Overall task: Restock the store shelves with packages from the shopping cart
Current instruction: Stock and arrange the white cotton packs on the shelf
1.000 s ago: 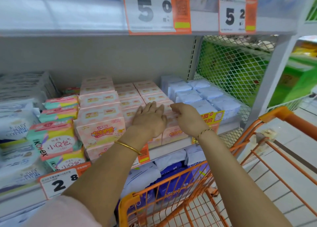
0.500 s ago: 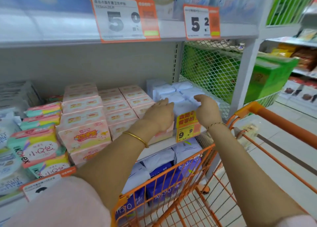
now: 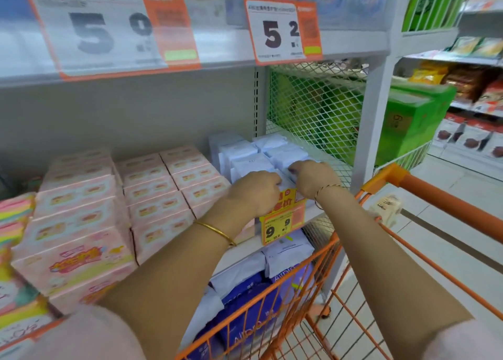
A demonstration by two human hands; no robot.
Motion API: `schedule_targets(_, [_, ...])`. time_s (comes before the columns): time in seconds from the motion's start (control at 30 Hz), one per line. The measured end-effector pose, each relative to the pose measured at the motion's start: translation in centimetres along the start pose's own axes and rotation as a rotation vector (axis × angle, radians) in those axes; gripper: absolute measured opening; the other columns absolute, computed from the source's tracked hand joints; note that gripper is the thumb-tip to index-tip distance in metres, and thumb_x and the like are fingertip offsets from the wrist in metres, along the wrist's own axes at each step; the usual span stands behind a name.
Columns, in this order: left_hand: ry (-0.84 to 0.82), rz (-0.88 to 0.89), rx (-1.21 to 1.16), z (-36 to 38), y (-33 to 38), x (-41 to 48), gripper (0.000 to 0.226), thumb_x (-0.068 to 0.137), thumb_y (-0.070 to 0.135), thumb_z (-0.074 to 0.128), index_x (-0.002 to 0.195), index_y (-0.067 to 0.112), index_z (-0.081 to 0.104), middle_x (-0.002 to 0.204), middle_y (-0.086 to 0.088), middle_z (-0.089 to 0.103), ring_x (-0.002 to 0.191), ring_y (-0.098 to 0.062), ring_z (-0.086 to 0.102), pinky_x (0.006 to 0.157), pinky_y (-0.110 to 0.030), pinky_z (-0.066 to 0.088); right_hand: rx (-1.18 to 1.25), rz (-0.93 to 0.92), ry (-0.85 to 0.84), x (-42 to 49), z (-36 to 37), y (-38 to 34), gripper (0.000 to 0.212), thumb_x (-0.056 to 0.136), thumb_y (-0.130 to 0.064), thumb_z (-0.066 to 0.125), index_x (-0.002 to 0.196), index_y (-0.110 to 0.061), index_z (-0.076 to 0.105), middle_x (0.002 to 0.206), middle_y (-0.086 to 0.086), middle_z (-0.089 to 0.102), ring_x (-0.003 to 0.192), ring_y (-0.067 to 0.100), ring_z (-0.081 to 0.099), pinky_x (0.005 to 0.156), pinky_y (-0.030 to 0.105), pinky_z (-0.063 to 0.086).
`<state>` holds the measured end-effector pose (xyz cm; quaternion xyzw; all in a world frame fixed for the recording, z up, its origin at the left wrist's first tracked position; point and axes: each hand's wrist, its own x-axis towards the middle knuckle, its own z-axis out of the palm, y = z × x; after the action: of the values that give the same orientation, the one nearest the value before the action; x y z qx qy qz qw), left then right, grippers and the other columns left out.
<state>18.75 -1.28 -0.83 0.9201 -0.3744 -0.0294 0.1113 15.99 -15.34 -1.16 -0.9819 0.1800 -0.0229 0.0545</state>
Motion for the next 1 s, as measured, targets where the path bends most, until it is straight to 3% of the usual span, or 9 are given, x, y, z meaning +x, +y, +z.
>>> schedule_targets(0.1, [0.064, -0.005, -0.040, -0.7, -0.3, 0.4, 0.036, 0.095, 0.010, 0.035, 0.122, 0.007, 0.057, 0.131, -0.014, 0.054, 0.121, -0.030, 0.048, 0.099, -0.040, 0.041, 0.039, 0.031, 0.022, 0.9, -0.6, -0.2, 0.038, 0.094, -0.010, 0.041, 0.131, -0.014, 0.049, 0.134, 0.017, 0.051, 0.122, 0.036, 0.047, 0.100, 0.044, 0.042])
schedule_targets(0.23, [0.161, -0.038, -0.052, -1.1, -2.2, 3.0, 0.029, 0.090, 0.006, 0.040, 0.114, 0.004, 0.056, 0.120, -0.019, 0.054, 0.115, -0.036, 0.048, 0.093, -0.044, 0.043, 0.079, 0.031, 0.098, 3.0, -1.9, -1.2, 0.050, 0.092, -0.002, 0.041, 0.141, -0.013, 0.038, 0.143, 0.015, 0.041, 0.129, 0.037, 0.038, 0.103, 0.048, 0.040])
schedule_targets(0.33, [0.080, -0.060, 0.026, -0.8, -3.3, 4.5, 0.044, 0.093, 0.009, 0.040, 0.137, 0.010, 0.043, 0.136, -0.019, 0.042, 0.127, -0.033, 0.037, 0.103, -0.042, 0.036, 0.035, -0.003, -0.010, 4.9, -1.5, -1.7, 0.053, 0.092, -0.005, 0.041, 0.143, -0.017, 0.034, 0.150, 0.011, 0.030, 0.139, 0.036, 0.024, 0.111, 0.049, 0.029])
schedule_targets(0.43, [0.014, -0.082, 0.091, -0.1, -4.2, 5.7, 0.045, 0.097, 0.017, 0.035, 0.142, 0.018, 0.037, 0.147, -0.018, 0.032, 0.134, -0.033, 0.031, 0.109, -0.040, 0.031, 0.001, -0.001, -0.080, 6.1, -0.4, -1.6, 0.045, 0.091, -0.009, 0.041, 0.136, -0.015, 0.040, 0.145, 0.015, 0.036, 0.135, 0.037, 0.030, 0.112, 0.050, 0.026])
schedule_targets(0.53, [0.023, -0.080, 0.118, 0.6, -4.5, 6.0, 0.042, 0.097, 0.020, 0.033, 0.138, 0.020, 0.041, 0.136, -0.016, 0.044, 0.124, -0.035, 0.041, 0.101, -0.041, 0.038, -0.026, -0.009, -0.089, 6.0, 0.1, -1.4, 0.040, 0.095, -0.017, 0.039, 0.134, -0.018, 0.043, 0.143, 0.013, 0.039, 0.133, 0.039, 0.030, 0.109, 0.047, 0.031])
schedule_targets(0.67, [0.030, -0.082, 0.100, 0.6, -4.6, 6.0, 0.045, 0.096, 0.017, 0.033, 0.140, 0.022, 0.040, 0.135, -0.014, 0.045, 0.123, -0.035, 0.041, 0.100, -0.041, 0.039, -0.039, -0.032, -0.070, 6.3, 0.3, -1.3, 0.042, 0.095, -0.017, 0.039, 0.136, -0.022, 0.045, 0.142, 0.014, 0.042, 0.131, 0.036, 0.035, 0.109, 0.046, 0.032])
schedule_targets(0.87, [0.243, -0.121, 0.040, -0.7, -5.5, 8.2, 0.036, 0.092, 0.009, 0.036, 0.124, 0.007, 0.052, 0.130, -0.019, 0.049, 0.123, -0.034, 0.042, 0.100, -0.041, 0.039, 0.018, -0.043, 0.027, 8.5, -1.4, -3.1, 0.053, 0.091, -0.008, 0.045, 0.142, -0.018, 0.036, 0.145, 0.012, 0.038, 0.131, 0.035, 0.037, 0.106, 0.045, 0.037])
schedule_targets(1.0, [0.093, -0.174, 0.146, -1.7, -6.9, 10.5, 0.045, 0.097, 0.022, 0.032, 0.141, 0.013, 0.036, 0.143, -0.019, 0.033, 0.133, -0.033, 0.030, 0.110, -0.043, 0.029, -0.028, -0.065, -0.008, 11.1, -1.3, -4.0, 0.049, 0.092, -0.010, 0.042, 0.140, -0.018, 0.038, 0.143, 0.012, 0.037, 0.132, 0.037, 0.034, 0.107, 0.046, 0.035])
